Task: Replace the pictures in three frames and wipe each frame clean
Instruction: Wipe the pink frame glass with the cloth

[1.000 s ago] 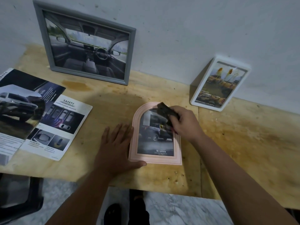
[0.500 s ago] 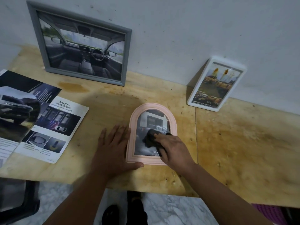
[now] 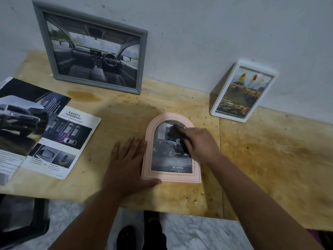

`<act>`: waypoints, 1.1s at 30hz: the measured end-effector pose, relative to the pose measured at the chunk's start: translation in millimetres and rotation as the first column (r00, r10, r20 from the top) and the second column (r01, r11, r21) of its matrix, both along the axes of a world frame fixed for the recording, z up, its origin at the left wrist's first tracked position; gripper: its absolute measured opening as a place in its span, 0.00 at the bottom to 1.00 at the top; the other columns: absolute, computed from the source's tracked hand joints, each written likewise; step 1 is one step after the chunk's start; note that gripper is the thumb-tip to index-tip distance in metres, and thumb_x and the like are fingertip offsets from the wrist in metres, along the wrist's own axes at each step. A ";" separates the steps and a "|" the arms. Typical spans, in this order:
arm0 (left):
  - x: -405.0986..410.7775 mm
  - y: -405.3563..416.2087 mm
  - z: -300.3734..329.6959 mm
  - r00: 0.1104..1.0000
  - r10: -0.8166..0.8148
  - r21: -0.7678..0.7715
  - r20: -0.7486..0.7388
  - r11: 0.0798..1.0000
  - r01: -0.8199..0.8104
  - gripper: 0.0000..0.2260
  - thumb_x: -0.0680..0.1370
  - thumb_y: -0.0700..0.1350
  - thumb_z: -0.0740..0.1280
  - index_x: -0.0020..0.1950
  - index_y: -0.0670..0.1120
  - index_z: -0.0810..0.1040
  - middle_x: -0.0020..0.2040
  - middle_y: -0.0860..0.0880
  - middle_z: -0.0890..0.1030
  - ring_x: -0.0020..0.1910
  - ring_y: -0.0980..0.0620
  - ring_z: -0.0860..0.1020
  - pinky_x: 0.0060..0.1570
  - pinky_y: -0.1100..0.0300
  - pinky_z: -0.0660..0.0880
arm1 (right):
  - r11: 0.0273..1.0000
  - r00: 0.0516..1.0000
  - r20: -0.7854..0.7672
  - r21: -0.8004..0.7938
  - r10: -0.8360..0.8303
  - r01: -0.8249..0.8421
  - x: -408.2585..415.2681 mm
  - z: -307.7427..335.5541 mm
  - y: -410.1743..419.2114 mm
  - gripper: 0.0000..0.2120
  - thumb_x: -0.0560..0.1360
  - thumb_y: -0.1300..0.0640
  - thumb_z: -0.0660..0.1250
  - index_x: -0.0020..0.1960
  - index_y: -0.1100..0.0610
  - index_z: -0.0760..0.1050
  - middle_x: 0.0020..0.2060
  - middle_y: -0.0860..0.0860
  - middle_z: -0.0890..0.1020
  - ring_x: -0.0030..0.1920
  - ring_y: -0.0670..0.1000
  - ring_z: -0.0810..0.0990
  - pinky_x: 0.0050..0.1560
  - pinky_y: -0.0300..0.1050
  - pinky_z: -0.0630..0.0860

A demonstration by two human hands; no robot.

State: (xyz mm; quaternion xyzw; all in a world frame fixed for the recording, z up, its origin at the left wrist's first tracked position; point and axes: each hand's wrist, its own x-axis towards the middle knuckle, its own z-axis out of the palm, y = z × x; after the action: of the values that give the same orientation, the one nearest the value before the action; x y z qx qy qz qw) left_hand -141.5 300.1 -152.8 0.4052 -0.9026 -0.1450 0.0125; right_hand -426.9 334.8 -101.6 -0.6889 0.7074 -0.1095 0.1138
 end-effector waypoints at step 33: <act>-0.1 1.5 0.7 1.000 0.007 -0.003 0.028 1.000 -0.007 0.57 0.66 0.85 0.54 0.82 0.47 0.61 0.82 0.45 0.62 0.83 0.44 0.56 0.77 0.34 0.52 | 0.989 0.949 0.313 0.131 0.021 -0.065 54.2 1.6 30.8 0.16 0.79 0.56 0.63 0.65 0.53 0.79 0.56 0.50 0.84 0.54 0.53 0.82 0.50 0.51 0.80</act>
State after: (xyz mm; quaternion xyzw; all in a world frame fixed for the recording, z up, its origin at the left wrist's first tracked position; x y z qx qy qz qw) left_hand -141.6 301.5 -152.2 0.4105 -0.9014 -0.1378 0.0010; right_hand -372.7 365.6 -100.0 -0.6685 0.6715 -0.1645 0.2741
